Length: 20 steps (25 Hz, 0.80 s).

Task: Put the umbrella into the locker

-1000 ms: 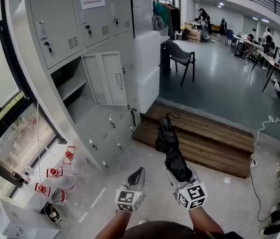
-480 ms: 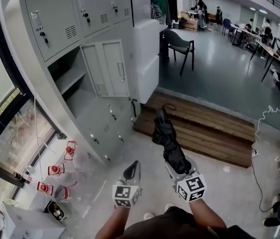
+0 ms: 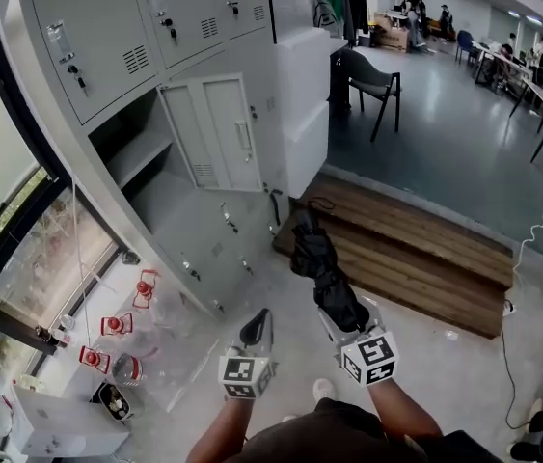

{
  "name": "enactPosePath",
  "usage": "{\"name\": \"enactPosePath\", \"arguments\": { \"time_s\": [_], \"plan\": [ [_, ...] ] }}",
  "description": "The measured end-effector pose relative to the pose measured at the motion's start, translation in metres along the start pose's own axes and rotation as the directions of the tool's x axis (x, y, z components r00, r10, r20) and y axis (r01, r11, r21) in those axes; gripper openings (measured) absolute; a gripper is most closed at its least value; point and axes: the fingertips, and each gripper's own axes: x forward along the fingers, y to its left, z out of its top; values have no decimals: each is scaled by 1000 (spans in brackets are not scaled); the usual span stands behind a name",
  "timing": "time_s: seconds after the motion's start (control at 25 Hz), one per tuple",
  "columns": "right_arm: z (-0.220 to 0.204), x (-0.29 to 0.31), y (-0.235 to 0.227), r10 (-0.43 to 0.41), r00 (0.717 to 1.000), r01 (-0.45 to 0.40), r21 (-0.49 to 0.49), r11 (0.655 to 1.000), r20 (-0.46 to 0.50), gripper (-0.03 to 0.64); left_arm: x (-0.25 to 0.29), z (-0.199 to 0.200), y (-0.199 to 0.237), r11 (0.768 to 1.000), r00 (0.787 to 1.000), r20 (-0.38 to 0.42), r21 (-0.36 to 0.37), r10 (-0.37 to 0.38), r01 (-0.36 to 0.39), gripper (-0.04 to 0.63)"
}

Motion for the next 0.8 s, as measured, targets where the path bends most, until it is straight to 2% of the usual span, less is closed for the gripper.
{"name": "enactPosePath", "arguments": {
  "time_s": [0.52, 0.8],
  "plan": [
    [0, 56, -46, 160, 986, -161, -8, 987, -36, 232, 50, 9, 12, 988, 988, -9, 6, 152, -152, 4],
    [-3, 85, -44, 273, 960, -274, -7, 962, -52, 232, 51, 8, 29, 961, 961, -7, -2, 278, -278, 4]
  ]
}}
